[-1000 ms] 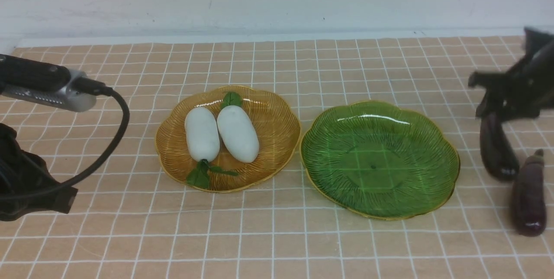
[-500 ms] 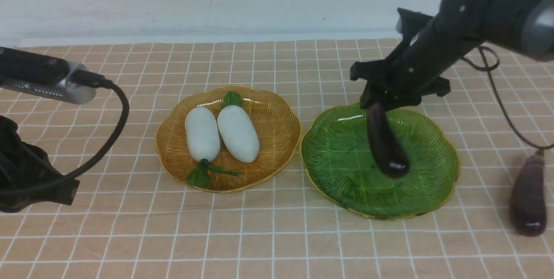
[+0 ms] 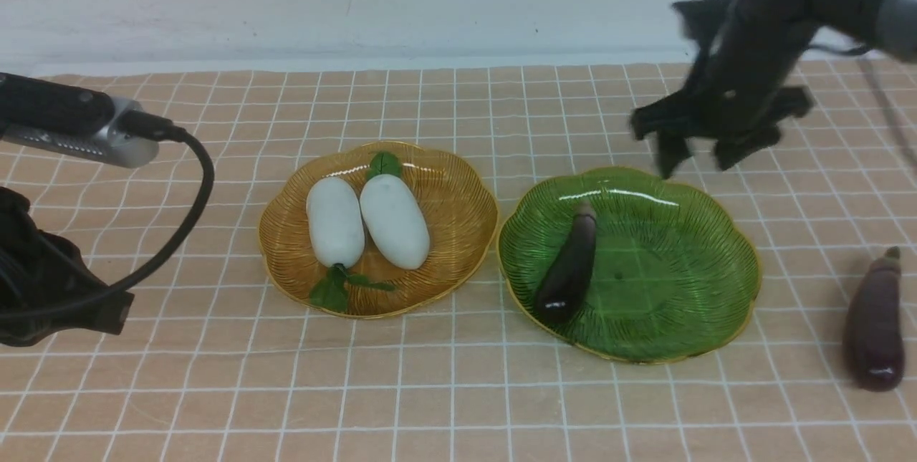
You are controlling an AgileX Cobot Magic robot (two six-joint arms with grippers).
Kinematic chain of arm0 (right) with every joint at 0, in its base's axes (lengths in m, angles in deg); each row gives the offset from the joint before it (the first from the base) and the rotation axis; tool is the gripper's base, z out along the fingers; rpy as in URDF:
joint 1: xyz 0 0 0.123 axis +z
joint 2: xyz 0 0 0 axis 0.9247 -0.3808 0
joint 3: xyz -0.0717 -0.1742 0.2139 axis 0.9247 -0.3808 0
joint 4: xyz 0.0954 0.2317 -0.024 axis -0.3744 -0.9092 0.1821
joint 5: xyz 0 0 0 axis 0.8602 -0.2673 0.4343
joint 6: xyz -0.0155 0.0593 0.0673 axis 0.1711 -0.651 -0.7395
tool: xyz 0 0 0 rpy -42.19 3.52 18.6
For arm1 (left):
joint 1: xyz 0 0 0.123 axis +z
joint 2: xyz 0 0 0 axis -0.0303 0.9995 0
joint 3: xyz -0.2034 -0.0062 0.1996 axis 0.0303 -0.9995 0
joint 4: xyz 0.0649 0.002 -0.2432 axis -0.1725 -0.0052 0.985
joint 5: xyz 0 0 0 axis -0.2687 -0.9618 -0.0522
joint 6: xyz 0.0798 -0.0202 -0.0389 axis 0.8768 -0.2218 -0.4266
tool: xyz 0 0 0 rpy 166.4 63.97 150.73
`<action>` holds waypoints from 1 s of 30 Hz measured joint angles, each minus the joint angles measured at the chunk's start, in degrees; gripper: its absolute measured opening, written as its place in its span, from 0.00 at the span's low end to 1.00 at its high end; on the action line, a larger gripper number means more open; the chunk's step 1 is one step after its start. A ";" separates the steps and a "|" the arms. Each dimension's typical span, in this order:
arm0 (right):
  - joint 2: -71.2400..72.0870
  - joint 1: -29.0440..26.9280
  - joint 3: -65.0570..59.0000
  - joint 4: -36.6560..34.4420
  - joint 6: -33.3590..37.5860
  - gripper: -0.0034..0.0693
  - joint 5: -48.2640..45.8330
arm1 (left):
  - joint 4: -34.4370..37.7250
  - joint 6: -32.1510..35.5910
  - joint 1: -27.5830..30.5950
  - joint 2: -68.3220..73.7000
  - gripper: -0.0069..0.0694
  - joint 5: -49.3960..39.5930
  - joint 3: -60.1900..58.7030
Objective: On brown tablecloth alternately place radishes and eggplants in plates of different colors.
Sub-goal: 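Put the eggplants into the green plate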
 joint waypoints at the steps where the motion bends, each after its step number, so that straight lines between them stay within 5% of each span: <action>1: 1.46 -2.30 -1.34 0.44 -0.22 0.40 0.00 | 0.00 0.00 0.00 0.00 0.09 -0.28 0.00; 7: 3.69 -19.91 -12.46 -6.98 1.93 0.06 -0.05 | 1.47 0.00 0.00 0.00 0.09 -1.11 0.00; 11: 2.66 -25.49 -18.14 -11.06 5.31 0.08 0.09 | 1.69 0.00 0.00 0.00 0.09 -1.16 0.00; 14: 2.66 -25.58 -19.08 -12.74 6.63 0.26 2.99 | 1.69 0.00 0.00 0.00 0.09 -1.00 0.00; 19: 0.64 -23.84 -19.08 -13.63 6.73 0.76 7.56 | 1.73 0.00 -0.06 0.00 0.09 -0.73 0.00; 22: -2.71 -23.60 -19.08 -12.41 5.48 0.87 7.12 | 1.73 0.00 -0.06 0.00 0.09 -0.73 0.00; 25: -4.49 -23.48 -19.08 -10.62 5.36 0.76 6.59 | 1.73 0.00 -0.06 0.00 0.09 -0.73 0.00; 28: -4.01 -22.83 -18.49 -10.09 6.50 0.39 4.81 | 1.73 0.00 -0.06 0.00 0.09 -0.73 0.00; 30: -3.34 -22.45 -17.11 -12.06 7.30 0.40 2.81 | 1.73 0.00 -0.06 0.00 0.09 -0.73 0.00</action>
